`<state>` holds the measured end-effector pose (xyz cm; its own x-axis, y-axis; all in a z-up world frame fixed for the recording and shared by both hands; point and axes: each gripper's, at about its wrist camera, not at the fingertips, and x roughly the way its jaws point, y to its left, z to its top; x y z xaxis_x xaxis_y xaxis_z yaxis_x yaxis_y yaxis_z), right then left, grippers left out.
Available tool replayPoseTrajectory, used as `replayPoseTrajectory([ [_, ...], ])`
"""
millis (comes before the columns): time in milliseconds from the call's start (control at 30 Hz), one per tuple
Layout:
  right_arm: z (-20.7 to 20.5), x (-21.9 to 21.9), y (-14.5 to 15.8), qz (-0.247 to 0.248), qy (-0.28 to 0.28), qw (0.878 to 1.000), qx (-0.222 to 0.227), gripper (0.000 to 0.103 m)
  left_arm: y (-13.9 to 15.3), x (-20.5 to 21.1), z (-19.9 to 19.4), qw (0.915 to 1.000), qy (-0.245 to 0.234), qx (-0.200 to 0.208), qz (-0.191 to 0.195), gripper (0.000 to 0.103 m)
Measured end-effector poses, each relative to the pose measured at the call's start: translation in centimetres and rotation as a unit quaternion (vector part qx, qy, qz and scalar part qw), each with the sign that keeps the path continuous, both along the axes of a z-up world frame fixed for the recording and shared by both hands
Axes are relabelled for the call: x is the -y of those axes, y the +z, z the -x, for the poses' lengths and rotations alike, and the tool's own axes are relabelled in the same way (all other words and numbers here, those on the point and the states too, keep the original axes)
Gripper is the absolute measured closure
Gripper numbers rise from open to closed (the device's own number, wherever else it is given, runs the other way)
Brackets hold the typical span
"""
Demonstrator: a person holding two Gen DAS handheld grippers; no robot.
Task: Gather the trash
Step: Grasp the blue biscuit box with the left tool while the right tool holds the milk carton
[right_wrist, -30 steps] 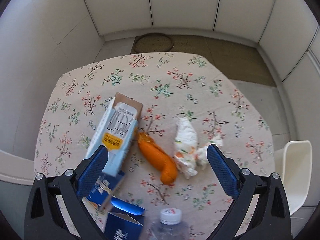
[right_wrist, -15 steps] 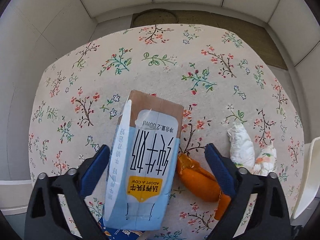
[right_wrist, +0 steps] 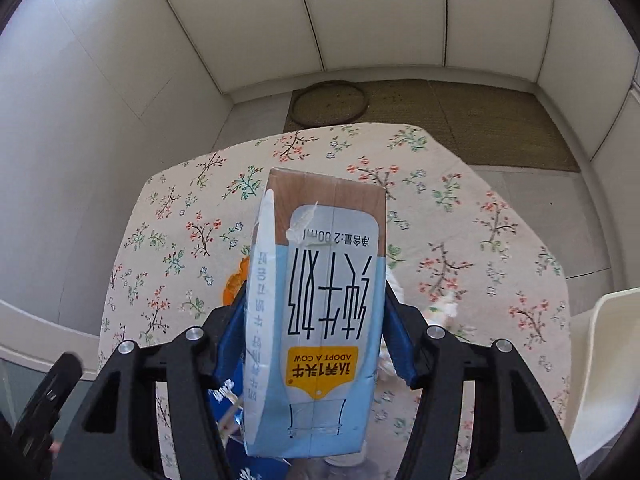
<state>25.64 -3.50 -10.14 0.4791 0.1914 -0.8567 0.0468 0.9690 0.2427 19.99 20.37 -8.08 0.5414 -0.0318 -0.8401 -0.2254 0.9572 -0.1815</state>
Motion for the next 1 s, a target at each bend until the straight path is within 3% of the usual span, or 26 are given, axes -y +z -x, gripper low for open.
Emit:
replayPoseTrajectory([
  [133,3.0,3.6,0.8,0.008,0.0,1.0,0.006,0.044,-3.8,2.5,-1.3,0.996,-0.062,-0.061,-0.019,0.007],
  [233,5.7,6.3,0.7,0.001,-0.002,1.0,-0.006,0.044,-6.4,4.6,-2.1,0.9876,-0.112,-0.097,-0.051,0.007],
  [333,7.9,8.5,0.2,-0.008,-0.014,1.0,-0.017,0.044,-8.6,6.1,-3.0,0.9799,-0.147,-0.123,-0.053,0.007],
  [567,9.1,10.4,-0.3,-0.024,-0.027,0.999,-0.015,0.044,-11.4,7.2,-4.0,0.9744,-0.154,-0.151,-0.063,0.007],
  [633,9.1,10.5,-0.4,-0.02,-0.026,0.999,-0.014,0.044,-11.2,7.4,-3.8,0.9745,-0.16,-0.146,-0.061,0.02],
  [800,9.2,10.4,-0.6,-0.028,-0.018,0.999,-0.018,0.044,-11.0,7.8,-3.3,0.9719,-0.172,-0.151,-0.054,0.043],
  [1000,9.6,10.7,-0.1,-0.027,-0.01,1.0,-0.007,0.044,-9.5,6.1,-2.5,0.9816,-0.14,-0.13,-0.005,0.05],
])
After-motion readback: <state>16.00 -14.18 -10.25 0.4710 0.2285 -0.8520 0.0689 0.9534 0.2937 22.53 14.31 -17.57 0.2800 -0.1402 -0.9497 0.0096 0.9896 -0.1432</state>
